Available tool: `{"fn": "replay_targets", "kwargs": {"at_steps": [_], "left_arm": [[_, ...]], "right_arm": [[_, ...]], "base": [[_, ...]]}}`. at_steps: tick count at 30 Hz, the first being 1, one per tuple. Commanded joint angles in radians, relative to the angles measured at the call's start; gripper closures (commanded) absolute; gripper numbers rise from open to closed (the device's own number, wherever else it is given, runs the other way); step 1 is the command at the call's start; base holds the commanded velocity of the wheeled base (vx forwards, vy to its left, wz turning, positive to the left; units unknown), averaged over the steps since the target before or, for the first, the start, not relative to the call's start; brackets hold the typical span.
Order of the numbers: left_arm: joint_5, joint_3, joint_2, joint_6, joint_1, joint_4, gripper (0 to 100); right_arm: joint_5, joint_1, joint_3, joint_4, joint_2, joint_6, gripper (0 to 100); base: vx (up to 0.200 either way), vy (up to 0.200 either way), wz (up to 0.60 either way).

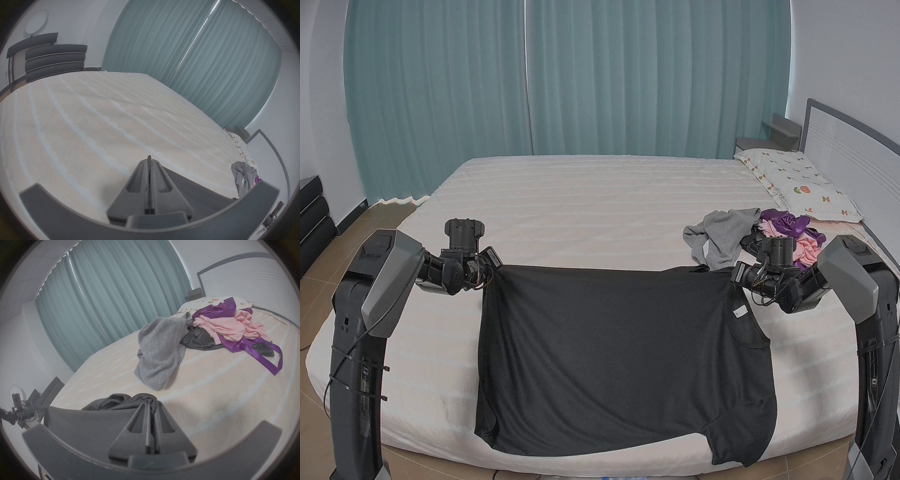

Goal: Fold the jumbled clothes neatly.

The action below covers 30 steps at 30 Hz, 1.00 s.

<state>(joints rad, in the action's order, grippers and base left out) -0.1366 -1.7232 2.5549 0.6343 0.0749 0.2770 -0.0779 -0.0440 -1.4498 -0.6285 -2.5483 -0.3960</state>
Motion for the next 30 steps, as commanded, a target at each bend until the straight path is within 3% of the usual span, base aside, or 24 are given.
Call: {"fn": "replay_targets", "kwargs": {"at_steps": [1, 11, 12, 13, 14, 24, 26, 30], "left_arm": [[-0.003, -0.029, 0.042, 0.001, -0.003, 0.004, 100], [-0.003, -0.068, 0.087, 0.002, 0.009, 0.002, 100], [-0.003, -0.068, 0.087, 0.002, 0.009, 0.002, 100], [-0.001, -0.068, 0.090, 0.002, 0.013, 0.001, 100], [-0.001, -0.068, 0.093, 0.004, 0.014, -0.001, 0], [-0.003, -0.050, 0.062, 0.047, 0.014, -0.016, 0], [0.011, 0.014, -0.038, 0.064, -0.006, -0.068, 0], [0.106, 0.178, -0.189, 0.070, -0.033, -0.068, 0]], "right_arm": [[0.003, 0.007, -0.023, 0.003, -0.018, -0.011, 100], [0.030, -0.004, -0.040, 0.004, -0.073, -0.021, 100], [0.030, -0.004, -0.040, 0.004, -0.073, -0.021, 0], [0.030, -0.004, -0.035, 0.004, -0.076, -0.021, 0], [0.030, -0.004, -0.035, 0.004, -0.078, -0.023, 0], [0.010, 0.013, 0.025, 0.006, 0.003, -0.110, 0], [-0.046, 0.030, 0.101, 0.004, 0.102, -0.138, 0], [-0.066, 0.038, 0.215, 0.004, 0.203, -0.169, 0]], "base": [[0.000, 0.000, 0.00], [0.000, 0.000, 0.00], [0.000, 0.000, 0.00], [0.000, 0.000, 0.00], [0.000, 0.000, 0.00], [0.000, 0.000, 0.00], [0.000, 0.000, 0.00], [0.000, 0.000, 0.00]]}}
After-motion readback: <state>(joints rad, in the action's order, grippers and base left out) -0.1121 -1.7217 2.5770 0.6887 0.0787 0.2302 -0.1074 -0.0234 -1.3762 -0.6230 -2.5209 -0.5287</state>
